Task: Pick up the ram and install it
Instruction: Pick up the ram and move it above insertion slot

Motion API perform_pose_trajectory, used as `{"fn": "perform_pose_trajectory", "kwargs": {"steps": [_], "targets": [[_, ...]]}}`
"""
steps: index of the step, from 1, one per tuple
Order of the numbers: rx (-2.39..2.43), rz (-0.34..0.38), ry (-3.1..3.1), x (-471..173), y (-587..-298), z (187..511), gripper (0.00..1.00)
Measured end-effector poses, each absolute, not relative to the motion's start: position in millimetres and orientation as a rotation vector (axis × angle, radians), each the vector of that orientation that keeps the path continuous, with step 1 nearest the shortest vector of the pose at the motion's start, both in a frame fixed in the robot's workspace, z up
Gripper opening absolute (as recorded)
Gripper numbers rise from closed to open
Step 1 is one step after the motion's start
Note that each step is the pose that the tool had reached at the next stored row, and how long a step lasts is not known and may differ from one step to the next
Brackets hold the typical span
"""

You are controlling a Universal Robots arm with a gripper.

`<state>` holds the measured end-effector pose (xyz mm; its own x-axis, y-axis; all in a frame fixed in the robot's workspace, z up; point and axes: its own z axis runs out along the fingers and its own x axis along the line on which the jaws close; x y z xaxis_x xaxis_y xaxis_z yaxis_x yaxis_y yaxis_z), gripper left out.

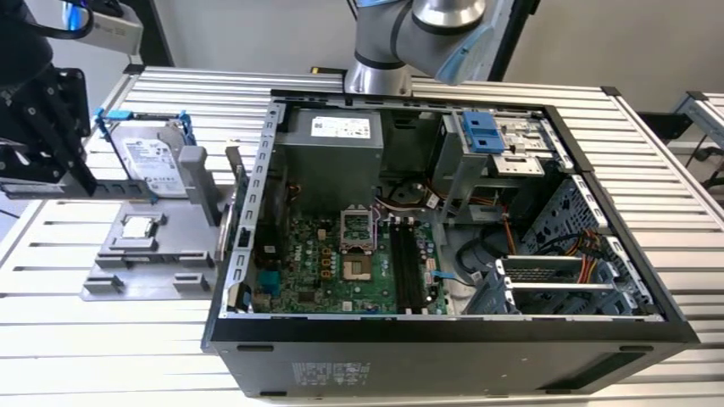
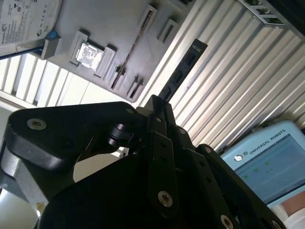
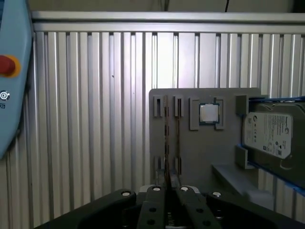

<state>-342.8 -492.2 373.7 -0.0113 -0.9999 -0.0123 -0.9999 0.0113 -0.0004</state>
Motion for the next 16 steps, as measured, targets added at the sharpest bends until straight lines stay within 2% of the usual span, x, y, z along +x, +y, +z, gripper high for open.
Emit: {"fn": "perform_pose_trajectory", "kwargs": {"steps": [16], "targets": [[-2.203,0.013,2.228,-324.6,-492.2,379.3,0.0]]}}
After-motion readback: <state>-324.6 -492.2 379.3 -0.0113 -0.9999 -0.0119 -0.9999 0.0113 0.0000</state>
